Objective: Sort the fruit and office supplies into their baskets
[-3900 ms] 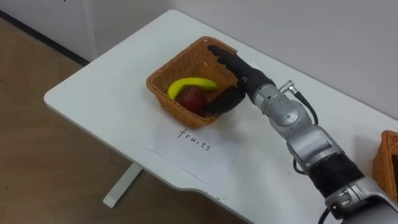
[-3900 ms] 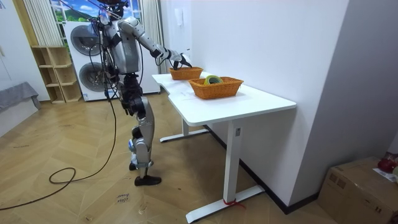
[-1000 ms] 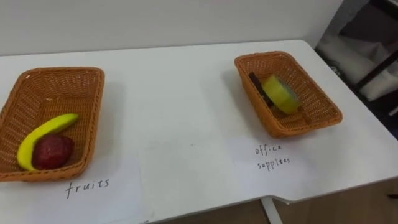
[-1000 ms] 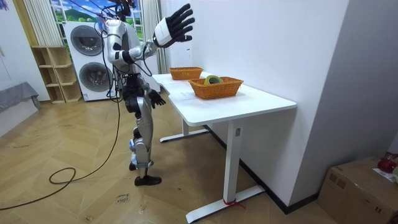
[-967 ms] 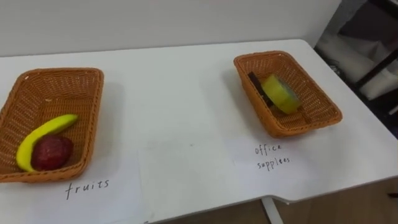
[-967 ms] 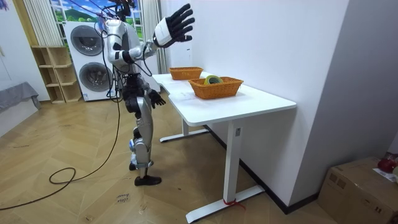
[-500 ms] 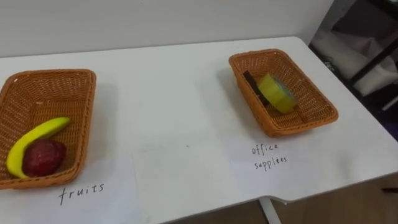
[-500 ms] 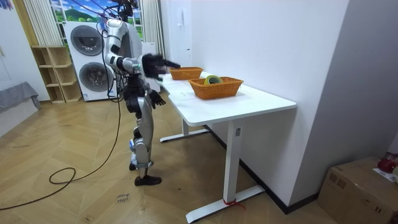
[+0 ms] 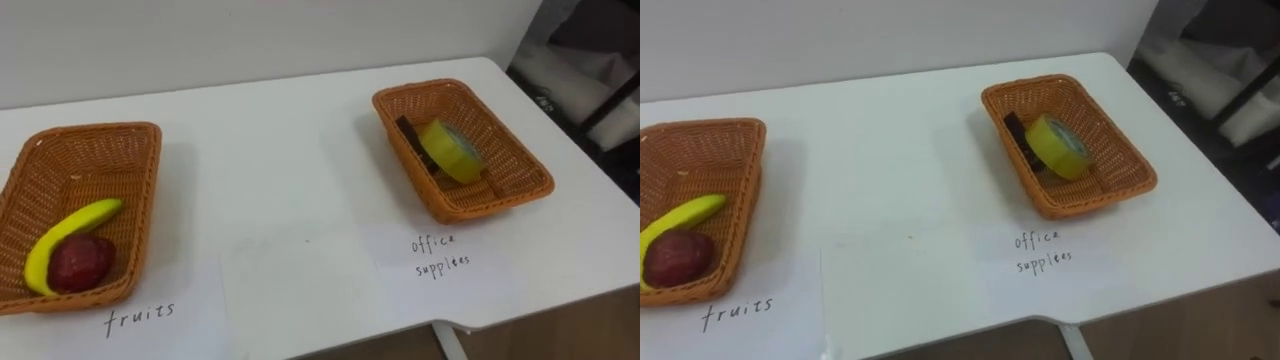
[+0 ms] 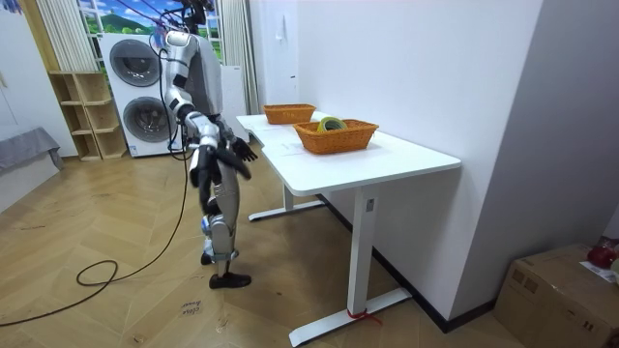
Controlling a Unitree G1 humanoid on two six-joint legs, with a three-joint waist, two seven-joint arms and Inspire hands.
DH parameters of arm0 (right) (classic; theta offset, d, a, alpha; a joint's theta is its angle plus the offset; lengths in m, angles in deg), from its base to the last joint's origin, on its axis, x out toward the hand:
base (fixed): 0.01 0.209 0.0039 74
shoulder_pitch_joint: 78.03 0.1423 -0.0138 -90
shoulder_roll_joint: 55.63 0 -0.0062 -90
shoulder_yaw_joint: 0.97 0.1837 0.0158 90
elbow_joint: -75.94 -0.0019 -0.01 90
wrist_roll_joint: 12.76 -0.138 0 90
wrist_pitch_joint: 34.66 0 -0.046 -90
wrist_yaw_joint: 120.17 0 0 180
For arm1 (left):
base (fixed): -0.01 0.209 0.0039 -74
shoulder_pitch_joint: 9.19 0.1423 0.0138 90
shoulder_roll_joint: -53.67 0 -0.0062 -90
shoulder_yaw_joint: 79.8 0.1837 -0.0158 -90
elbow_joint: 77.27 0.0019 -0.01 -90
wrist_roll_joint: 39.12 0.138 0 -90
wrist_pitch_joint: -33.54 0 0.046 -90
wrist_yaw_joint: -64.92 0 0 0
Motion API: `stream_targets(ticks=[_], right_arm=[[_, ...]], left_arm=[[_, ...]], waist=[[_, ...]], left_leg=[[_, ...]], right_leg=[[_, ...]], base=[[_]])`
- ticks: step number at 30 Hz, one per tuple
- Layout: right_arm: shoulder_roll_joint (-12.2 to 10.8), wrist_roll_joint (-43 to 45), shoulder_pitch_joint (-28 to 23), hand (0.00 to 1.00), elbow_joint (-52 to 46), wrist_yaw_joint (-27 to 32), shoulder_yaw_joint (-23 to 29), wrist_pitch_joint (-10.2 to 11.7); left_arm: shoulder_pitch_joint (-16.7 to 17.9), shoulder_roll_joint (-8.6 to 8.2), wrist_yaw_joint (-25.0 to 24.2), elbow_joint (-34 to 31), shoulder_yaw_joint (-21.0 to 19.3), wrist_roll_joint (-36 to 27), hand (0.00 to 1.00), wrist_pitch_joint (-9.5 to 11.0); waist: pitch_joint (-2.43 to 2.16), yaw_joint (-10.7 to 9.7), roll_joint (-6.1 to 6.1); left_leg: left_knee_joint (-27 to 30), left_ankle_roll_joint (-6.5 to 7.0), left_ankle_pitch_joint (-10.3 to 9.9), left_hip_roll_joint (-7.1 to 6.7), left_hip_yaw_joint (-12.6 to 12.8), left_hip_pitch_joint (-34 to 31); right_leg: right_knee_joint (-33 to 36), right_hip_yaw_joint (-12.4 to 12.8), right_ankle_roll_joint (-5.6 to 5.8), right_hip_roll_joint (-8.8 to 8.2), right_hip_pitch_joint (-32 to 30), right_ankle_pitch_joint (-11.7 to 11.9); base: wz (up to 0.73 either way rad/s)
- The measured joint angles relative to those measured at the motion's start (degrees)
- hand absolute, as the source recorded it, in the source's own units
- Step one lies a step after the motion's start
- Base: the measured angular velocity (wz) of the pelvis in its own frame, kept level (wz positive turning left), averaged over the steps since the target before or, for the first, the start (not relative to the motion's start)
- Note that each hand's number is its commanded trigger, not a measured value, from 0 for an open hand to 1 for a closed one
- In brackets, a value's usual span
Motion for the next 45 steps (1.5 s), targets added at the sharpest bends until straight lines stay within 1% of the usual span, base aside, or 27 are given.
stream_targets(ticks=[2,4,5,6,8,9,10,13,14,17,20,21,23,25,28,30,31,33,36,38,39,41,45], right_arm=[[-1.55,0.03,0.07,0.0,3.95,-0.28,-0.61,0.0],[-1.9,0.17,0.09,0.0,6.96,-1.49,-2.69,0.07],[-2.01,0.68,-0.09,0.0,9.15,-2.45,-4.59,0.08],[-2.49,0.96,-0.41,0.0,10.18,-3.19,-6.11,0.04],[-3.11,2.07,-0.65,0.0,11.69,-4.55,-7.97,0.01],[-3.27,2.71,-0.68,0.0,12.25,-4.91,-8.76,-0.01],[-3.4,3.9,-0.48,0.0,13.94,-6.23,-9.98,-0.01],[-3.44,7.81,0.56,0.0,17.9,-9.65,-13.18,-0.01],[-3.49,8.93,0.52,0.0,18.41,-11.28,-14.27,-0.01],[-3.61,13.35,0.42,0.0,19.01,-15.06,-17.72,-0.06],[-3.81,16.84,1.32,0.0,20.78,-18.71,-20.48,-0.21],[-3.99,17.98,1.44,0.0,21.19,-19.88,-21.01,-0.29],[-4.11,20.33,1.37,0.0,21.64,-21.54,-22.12,-0.34],[-4.24,23.07,1.47,0.0,21.96,-22.91,-22.82,-0.91],[-4.48,29.04,2.68,0.0,23.09,-25.22,-24.62,-1.4],[-4.88,31.12,3.03,0.0,23.44,-26.99,-24.79,-1.4],[-5.02,32.15,3.19,0.0,23.65,-27.63,-25.32,-1.4],[-5.17,32.45,3.95,0.0,25.13,-29.01,-27.25,-1.56],[-5.25,32.43,4.06,0.0,25.17,-29.24,-27.53,-1.7],[-5.24,32.39,4.3,0.0,25.18,-29.26,-28.3,-2.24],[-5.25,32.38,4.44,0.0,25.19,-29.3,-28.69,-2.25],[-5.31,32.38,4.64,0.0,25.3,-29.86,-29.15,-2.26],[-5.46,32.45,5.16,0.0,25.67,-31.26,-29.16,-2.33]], left_arm=[[0.02,-0.39,-0.02,0.09,-0.05,0.0,0.0,0.14],[-0.12,-0.73,-0.02,0.65,-0.04,-0.01,0.0,0.28],[-0.21,-0.99,-0.01,1.07,-0.06,-0.01,0.0,0.32],[-0.09,-1.37,0.01,1.27,-0.14,-0.05,0.0,0.38],[-0.05,-1.82,0.0,1.91,-0.13,-0.02,0.0,0.39],[-0.08,-1.91,0.0,1.91,-0.13,0.02,0.0,0.39],[-0.21,-1.99,0.0,2.06,-0.14,0.02,0.0,0.48],[-0.29,-2.31,-0.11,2.63,-0.57,-0.04,0.0,1.3],[-0.3,-2.47,-0.26,2.77,-1.01,-0.05,0.0,1.66],[-0.23,-2.78,-0.27,2.77,-1.04,-0.04,0.0,1.82],[-0.23,-2.83,-0.19,2.77,-0.94,-0.08,0.0,2.04],[-0.08,-2.83,-0.17,2.8,-0.94,-0.35,0.0,2.21],[0.15,-2.82,-0.14,2.82,-0.94,-1.15,0.0,2.31],[0.4,-2.81,-0.13,2.82,-0.84,-1.26,0.0,2.31],[-0.04,-2.84,-0.16,2.96,-0.84,-1.12,0.0,2.31],[-0.36,-2.96,-0.24,3.05,-0.81,-1.12,0.0,2.32],[-0.39,-3.08,-0.28,3.07,-0.8,-1.11,0.0,2.34],[-0.23,-3.07,-0.27,3.71,-0.73,-1.11,0.0,2.34],[-0.15,-3.06,-0.23,4.15,-0.61,-1.1,0.0,2.32],[-0.18,-3.0,-0.19,4.26,0.18,-1.11,0.0,2.27],[-0.21,-3.05,-0.21,4.33,0.39,-1.11,0.0,2.28],[-0.12,-3.09,-0.34,4.69,0.46,-1.13,0.0,2.21],[-0.08,-3.09,-0.64,4.77,0.41,-1.13,0.0,2.17]], waist=[[0.03,0.14,0.1],[0.04,0.22,0.2],[0.03,0.25,0.2],[0.11,0.47,0.28],[0.09,0.97,0.38],[0.1,1.16,0.38],[0.32,1.56,0.69],[0.35,2.23,0.79],[0.38,2.84,0.86],[0.39,3.47,0.9],[0.31,3.74,0.76],[0.27,4.25,0.82],[0.26,4.68,0.87],[0.31,4.98,0.89],[0.38,5.07,1.03],[0.4,5.04,1.0],[0.44,5.36,1.04],[0.52,5.44,1.07],[0.55,5.66,1.14],[0.5,6.46,1.12],[0.56,6.48,0.96],[0.47,6.67,0.92],[0.46,6.8,0.84]], left_leg=[[-0.03,-0.08,-0.05,-0.01,0.01,0.5],[-0.04,-0.14,-0.1,0.0,0.05,0.57],[-0.06,-0.14,-0.11,0.0,0.11,0.71],[-0.13,-0.14,-0.12,0.0,0.13,0.98],[-0.14,-0.13,-0.13,-0.01,0.33,1.19],[-0.14,-0.13,-0.14,-0.01,0.32,1.2],[-0.12,-0.12,-0.14,-0.01,0.27,1.18],[-0.11,-0.09,-0.32,0.0,-0.03,1.24],[-0.11,-0.09,-0.37,0.01,-0.19,1.29],[-0.13,-0.09,-0.38,0.0,-0.24,1.1],[-0.08,-0.09,-0.38,-0.06,-0.98,0.58],[-0.04,-0.09,-0.37,-0.04,-1.01,0.62],[0.1,-0.09,-0.37,-0.03,-1.15,0.87],[0.18,-0.09,-0.37,-0.04,-1.44,1.16],[0.26,-0.09,-0.37,-0.08,-1.98,1.15],[0.25,-0.09,-0.37,-0.08,-2.47,1.14],[0.23,-0.09,-0.37,-0.08,-2.74,1.09],[0.24,-0.1,-0.37,-0.06,-3.37,1.12],[0.23,-0.1,-0.37,-0.1,-4.21,1.0],[0.34,-0.12,-0.36,-0.13,-4.56,0.55],[0.38,-0.14,-0.34,-0.19,-4.76,0.32],[0.42,-0.14,-0.34,-0.21,-4.77,0.25],[0.39,-0.14,-0.34,-0.24,-4.96,0.12]], right_leg=[[0.05,0.15,0.01,0.01,0.02,-0.47],[0.03,0.23,0.04,0.11,0.13,-0.53],[0.04,0.21,0.06,0.11,0.44,-0.54],[0.05,0.19,0.06,0.12,0.96,-0.54],[0.13,0.27,0.06,0.11,1.08,-0.53],[0.1,0.09,0.06,0.09,1.08,-0.53],[-0.02,-0.26,0.06,0.01,1.04,-0.53],[-0.12,-0.49,0.11,0.0,0.92,-0.6],[-0.12,-0.49,0.11,0.0,0.93,-0.63],[-0.12,-0.36,0.12,0.02,0.7,-0.63],[-0.08,-0.39,0.11,0.04,0.48,-0.63],[-0.1,-0.42,0.1,0.07,0.6,-0.62],[-0.14,-0.53,0.1,0.04,1.04,-0.62],[-0.17,-0.71,0.1,-0.01,1.49,-0.62],[-0.7,-1.76,0.13,-0.16,1.93,-0.66],[-1.13,-1.99,0.15,-0.16,2.12,-0.71],[-1.06,-2.2,0.14,-0.16,2.32,-0.71],[-1.11,-2.49,0.13,-0.11,2.9,-0.71],[-1.31,-3.43,0.12,-0.18,2.9,-0.72],[-1.32,-3.94,0.07,-0.28,3.02,-0.76],[-1.43,-4.22,0.07,-0.37,2.91,-0.76],[-2.05,-4.3,0.07,-0.36,2.93,-0.75],[-2.13,-4.36,0.08,-0.4,2.87,-0.76]], base=[[0.0],[0.0],[0.0],[0.0],[-0.06],[0.0],[0.06],[0.04],[0.0],[0.0],[0.06],[0.0],[0.0],[0.05],[0.11],[0.13],[0.13],[0.14],[0.13],[0.11],[0.13],[0.08],[0.0]])
